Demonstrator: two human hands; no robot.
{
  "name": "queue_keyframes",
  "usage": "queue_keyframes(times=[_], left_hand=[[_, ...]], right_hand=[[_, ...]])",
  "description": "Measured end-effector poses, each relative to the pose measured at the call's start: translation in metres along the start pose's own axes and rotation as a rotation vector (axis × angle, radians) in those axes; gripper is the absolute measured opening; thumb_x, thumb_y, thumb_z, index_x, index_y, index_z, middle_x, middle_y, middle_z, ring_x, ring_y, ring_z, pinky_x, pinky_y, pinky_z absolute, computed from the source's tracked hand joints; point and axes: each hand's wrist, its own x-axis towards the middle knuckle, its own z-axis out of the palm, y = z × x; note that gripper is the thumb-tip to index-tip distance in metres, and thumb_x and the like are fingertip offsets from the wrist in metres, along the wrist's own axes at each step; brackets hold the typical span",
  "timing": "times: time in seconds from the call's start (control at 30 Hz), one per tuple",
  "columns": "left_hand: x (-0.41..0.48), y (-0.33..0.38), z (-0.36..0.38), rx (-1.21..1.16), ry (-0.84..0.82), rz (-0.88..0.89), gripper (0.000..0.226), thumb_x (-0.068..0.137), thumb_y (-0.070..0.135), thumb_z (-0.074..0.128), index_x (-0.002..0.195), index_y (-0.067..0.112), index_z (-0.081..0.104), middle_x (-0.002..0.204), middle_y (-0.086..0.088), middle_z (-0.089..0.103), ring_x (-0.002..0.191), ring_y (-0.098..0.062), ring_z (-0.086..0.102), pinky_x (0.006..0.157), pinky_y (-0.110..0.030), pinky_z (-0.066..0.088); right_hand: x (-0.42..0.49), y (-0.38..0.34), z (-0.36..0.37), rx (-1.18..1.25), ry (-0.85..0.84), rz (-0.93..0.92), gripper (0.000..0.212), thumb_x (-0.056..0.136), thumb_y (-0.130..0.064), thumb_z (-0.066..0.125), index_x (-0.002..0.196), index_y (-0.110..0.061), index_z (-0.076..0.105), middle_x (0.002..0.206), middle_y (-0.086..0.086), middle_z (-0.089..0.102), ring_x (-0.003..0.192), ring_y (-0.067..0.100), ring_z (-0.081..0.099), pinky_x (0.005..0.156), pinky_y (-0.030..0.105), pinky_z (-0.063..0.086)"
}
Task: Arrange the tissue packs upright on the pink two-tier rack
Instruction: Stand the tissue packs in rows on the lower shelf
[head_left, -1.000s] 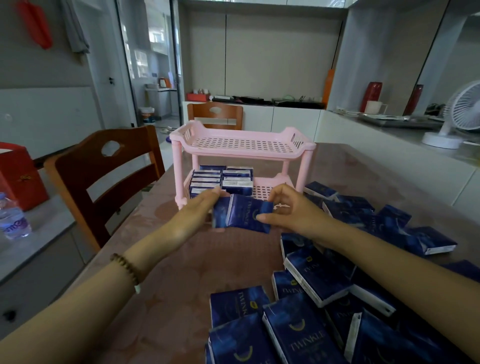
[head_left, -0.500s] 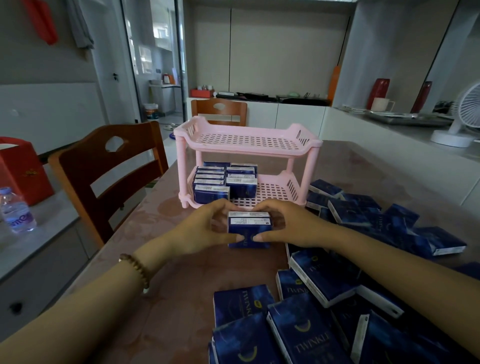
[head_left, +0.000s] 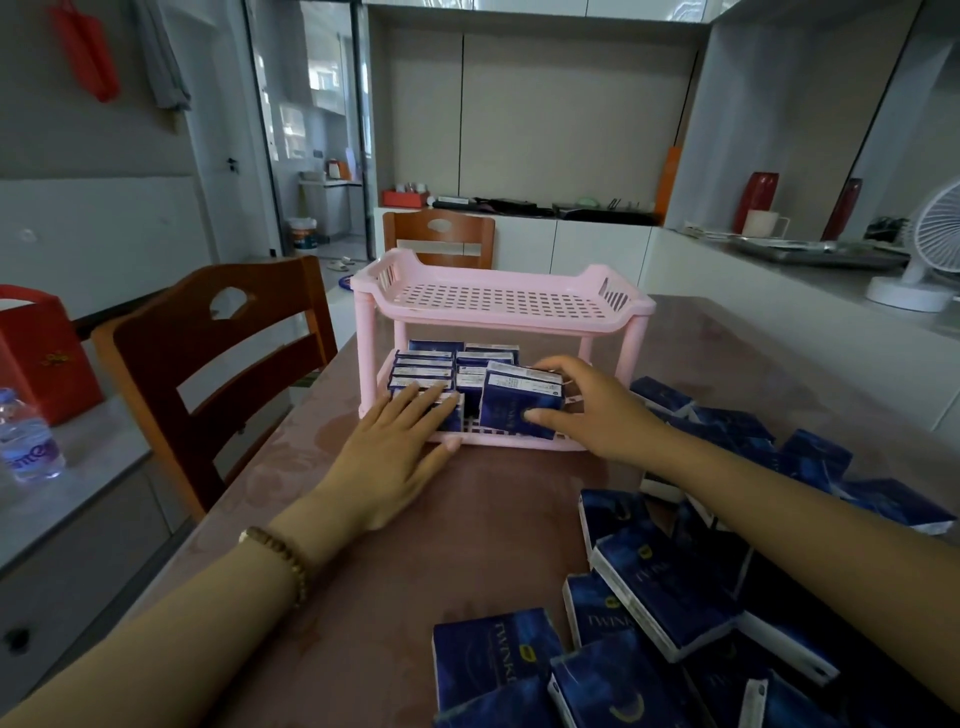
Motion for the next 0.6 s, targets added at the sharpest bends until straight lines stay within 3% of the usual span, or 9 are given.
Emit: queue_keyframes(times=[0.3,0.4,0.53,0.6], left_hand=[[0.002,-0.002,0.005,0.035,0.029,-0.037,0.089,0.077,0.075,-0.011,0.148,0.029,0.015,0.157,0.002,0.021,0.146,-0.019,0.012,0.115,-0.029,-0.001],[0.002,-0.002,0.006,0.05,0.03,-0.04,0.088,0.077,0.075,-0.012,0.148,0.031,0.014,0.157,0.003,0.021,0.146,-0.018,0.012,0.115,-0.028,-0.001],[0.004,-0.001,0.006,0.026,0.043,-0.049,0.093,0.075,0.077,-0.013,0.149,0.028,0.017,0.156,0.002,0.022,0.146,-0.017,0.013,0.114,-0.026,-0.001],[0.007,0.0,0.004,0.011,0.031,-0.051,0.094,0.074,0.078,-0.012,0.149,0.028,0.016,0.157,0.003,0.021,0.146,-0.017,0.013,0.114,-0.026,-0.001]], right_hand=[[0.035,0.012,0.017,-0.174,-0.047,0.042,0.055,0.08,-0.022,0.072,0.129,-0.015,0.048,0.13,0.006,0.045,0.118,0.02,0.047,0.098,0.024,0.037],[0.038,0.016,0.028,-0.128,-0.018,0.053,0.054,0.078,-0.018,0.074,0.124,-0.012,0.047,0.13,0.009,0.046,0.112,0.02,0.05,0.096,0.027,0.044],[0.04,0.022,0.036,-0.06,-0.012,0.069,0.053,0.075,-0.012,0.076,0.119,-0.006,0.046,0.129,0.011,0.046,0.103,0.012,0.047,0.076,0.003,0.042],[0.042,0.025,0.037,-0.028,-0.019,0.098,0.061,0.075,-0.02,0.077,0.125,-0.01,0.044,0.134,0.01,0.039,0.114,0.014,0.045,0.094,0.014,0.043]])
